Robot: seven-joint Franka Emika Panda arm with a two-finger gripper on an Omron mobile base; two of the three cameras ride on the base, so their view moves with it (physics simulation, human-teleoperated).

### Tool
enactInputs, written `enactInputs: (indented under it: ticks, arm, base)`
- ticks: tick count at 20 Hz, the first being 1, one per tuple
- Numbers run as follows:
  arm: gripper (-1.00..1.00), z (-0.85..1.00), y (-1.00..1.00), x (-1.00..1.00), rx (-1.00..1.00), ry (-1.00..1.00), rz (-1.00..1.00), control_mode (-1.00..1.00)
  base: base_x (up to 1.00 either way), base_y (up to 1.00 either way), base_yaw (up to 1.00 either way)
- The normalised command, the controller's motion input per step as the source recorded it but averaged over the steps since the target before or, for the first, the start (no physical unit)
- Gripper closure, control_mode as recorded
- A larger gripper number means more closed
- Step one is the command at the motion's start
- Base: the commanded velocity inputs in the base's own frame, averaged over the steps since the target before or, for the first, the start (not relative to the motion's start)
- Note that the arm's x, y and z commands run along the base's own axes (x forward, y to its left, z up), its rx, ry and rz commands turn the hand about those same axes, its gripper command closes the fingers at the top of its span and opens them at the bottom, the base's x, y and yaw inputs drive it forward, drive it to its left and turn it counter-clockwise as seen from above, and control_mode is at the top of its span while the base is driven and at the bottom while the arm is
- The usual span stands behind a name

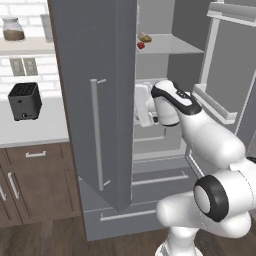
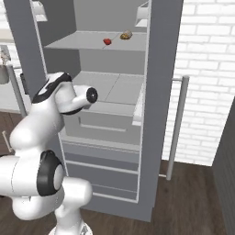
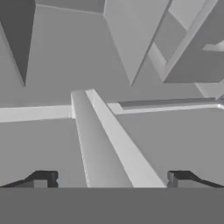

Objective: Take the strawberry from the fridge and place it on top of the pancake, located on the dining counter.

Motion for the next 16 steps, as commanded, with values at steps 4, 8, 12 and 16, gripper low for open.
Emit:
enactInputs:
  ticks: [4, 8, 12, 16]
  arm:
    - [-1.0, 0.0, 0.42, -0.21, 0.0, 0.0, 0.14, -1.0]
    - [-1.0, 0.05, 0.35, -0.3, 0.0, -0.02, 0.11, -1.0]
    - [-1.0, 0.14, 0.49, -0.29, 0.0, -0.04, 0.07, -1.0]
    - [-1.0, 0.19, 0.45, -0.31, 0.0, -0.06, 0.03, -1.0]
  base:
    - [0.0, 0.0, 0.0]
    - [0.0, 0.0, 0.0]
    - [0.0, 0.0, 0.0]
    - [0.0, 0.0, 0.0]
